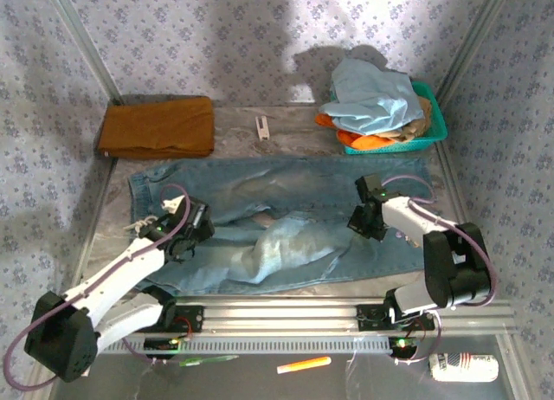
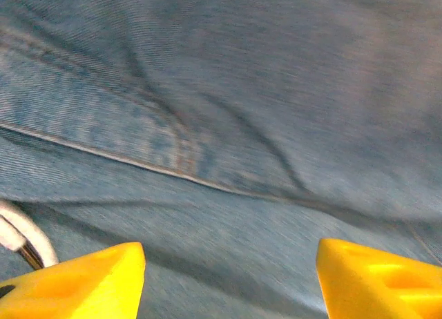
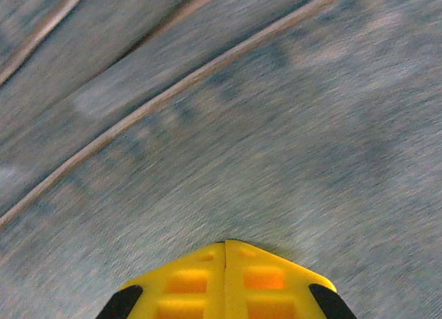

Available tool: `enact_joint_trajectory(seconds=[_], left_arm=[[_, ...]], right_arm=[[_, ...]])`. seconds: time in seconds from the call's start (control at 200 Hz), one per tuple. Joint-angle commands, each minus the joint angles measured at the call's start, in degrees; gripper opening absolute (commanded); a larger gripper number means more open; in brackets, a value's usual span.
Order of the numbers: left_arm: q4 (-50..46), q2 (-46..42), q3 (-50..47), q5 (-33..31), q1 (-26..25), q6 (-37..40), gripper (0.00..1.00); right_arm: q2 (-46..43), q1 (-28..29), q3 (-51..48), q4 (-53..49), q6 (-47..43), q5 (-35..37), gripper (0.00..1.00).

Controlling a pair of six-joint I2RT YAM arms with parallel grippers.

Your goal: Fold and stack the trousers

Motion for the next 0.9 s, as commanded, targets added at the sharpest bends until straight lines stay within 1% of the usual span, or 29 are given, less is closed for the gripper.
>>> enact_joint_trajectory(seconds=[0.0,0.15,0.255,0.345,0.415,0.495,0.555,0.6,0.655,0.75,0.815,0.864,0.894], left_arm=[[11.16,0.58,-3.52,1.66,4.99,-1.93,0.66],[15.69,3.21,-7.68,5.27,12.02,-2.95,0.67],[17.80,5.79,-8.88,8.82,16.86,-3.00,0.68],[17.94,7.23,-8.99,10.50,19.78,-3.48,0.67],[16.83,7.13,-8.95,10.31,20.98,-3.95,0.67],[15.41,5.77,-8.99,10.63,22.09,-4.40,0.67],[13.93,3.87,-8.69,11.12,22.32,-4.36,0.67],[11.94,1.88,-7.61,11.72,22.45,-3.83,0.69],[8.89,-0.92,-5.75,12.21,22.47,-2.80,0.73],[6.10,-4.84,-1.95,12.51,22.43,-1.22,0.81],[6.26,-4.96,0.97,12.63,22.47,-0.43,0.84],[6.75,-3.24,3.21,12.37,22.47,0.02,0.85],[6.97,-1.69,4.49,12.19,22.46,-0.11,0.86]], right_arm=[[-0.44,-4.61,-2.89,1.36,0.82,-3.11,0.00],[-5.47,-11.83,-7.28,-0.06,-0.40,-7.27,0.00],[-9.98,-18.94,-9.77,-2.11,-1.89,-10.99,0.00],[-12.46,-24.79,-11.54,-4.41,-3.52,-15.07,0.00],[-14.25,-26.83,-12.54,-5.35,-4.54,-17.14,0.00],[-15.61,-27.06,-12.56,-6.04,-5.45,-15.87,0.00],[-15.70,-26.94,-11.34,-6.62,-6.52,-17.37,0.00],[-16.09,-26.11,-9.82,-6.78,-6.59,-18.21,0.00],[-16.38,-23.83,-6.85,-7.07,-6.56,-17.34,0.00],[-14.15,-17.79,0.40,-7.56,-6.55,-12.18,0.00],[-10.11,-14.08,5.43,-6.55,-6.59,-6.93,0.00],[-5.85,-13.03,8.35,-5.33,-6.23,-2.01,0.00],[-2.90,-13.25,9.55,-4.13,-5.32,-0.47,0.00]])
